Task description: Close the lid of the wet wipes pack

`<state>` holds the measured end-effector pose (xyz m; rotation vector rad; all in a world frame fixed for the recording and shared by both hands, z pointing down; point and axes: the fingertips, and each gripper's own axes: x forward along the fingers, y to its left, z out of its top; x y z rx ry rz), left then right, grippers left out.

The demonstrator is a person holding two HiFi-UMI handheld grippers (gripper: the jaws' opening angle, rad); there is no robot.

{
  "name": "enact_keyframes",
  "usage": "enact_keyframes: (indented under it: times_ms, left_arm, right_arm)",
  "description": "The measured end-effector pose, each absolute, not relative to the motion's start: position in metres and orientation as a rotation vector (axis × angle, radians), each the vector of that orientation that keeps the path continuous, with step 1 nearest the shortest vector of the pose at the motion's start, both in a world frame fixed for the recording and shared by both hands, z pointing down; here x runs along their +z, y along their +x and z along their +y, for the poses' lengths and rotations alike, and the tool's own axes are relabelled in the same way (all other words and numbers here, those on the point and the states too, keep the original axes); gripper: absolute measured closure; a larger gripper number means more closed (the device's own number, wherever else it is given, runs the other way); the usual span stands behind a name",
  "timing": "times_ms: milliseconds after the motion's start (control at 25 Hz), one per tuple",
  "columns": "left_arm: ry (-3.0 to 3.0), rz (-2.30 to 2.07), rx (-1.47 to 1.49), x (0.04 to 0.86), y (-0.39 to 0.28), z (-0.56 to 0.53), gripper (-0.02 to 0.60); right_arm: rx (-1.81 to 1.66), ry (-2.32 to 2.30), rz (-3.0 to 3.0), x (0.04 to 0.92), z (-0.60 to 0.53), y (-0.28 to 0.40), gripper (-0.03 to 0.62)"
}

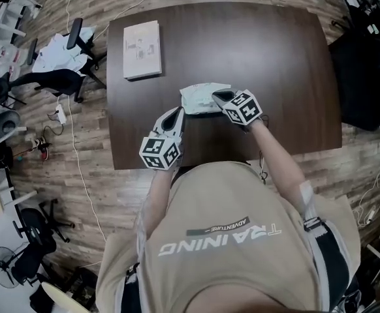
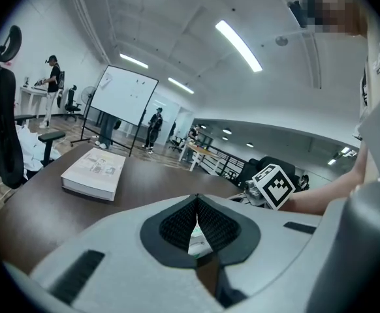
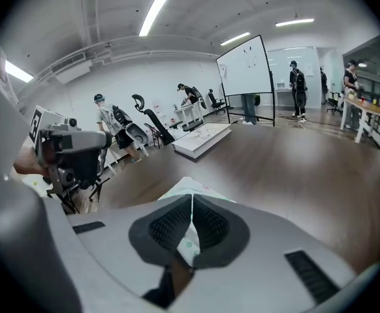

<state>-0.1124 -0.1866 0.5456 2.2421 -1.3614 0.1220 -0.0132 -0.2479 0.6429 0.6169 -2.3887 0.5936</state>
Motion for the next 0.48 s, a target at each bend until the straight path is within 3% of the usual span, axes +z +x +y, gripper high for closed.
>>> enact_keyframes:
  times_ms: [480]
  left_arm:
    - [2.227,-1.306,0.113,0.561,-0.129,-0.172,0.571]
  right_arm:
    - [0.605,0.567,-2.302,0.669,-0.245,-0.045,0.579]
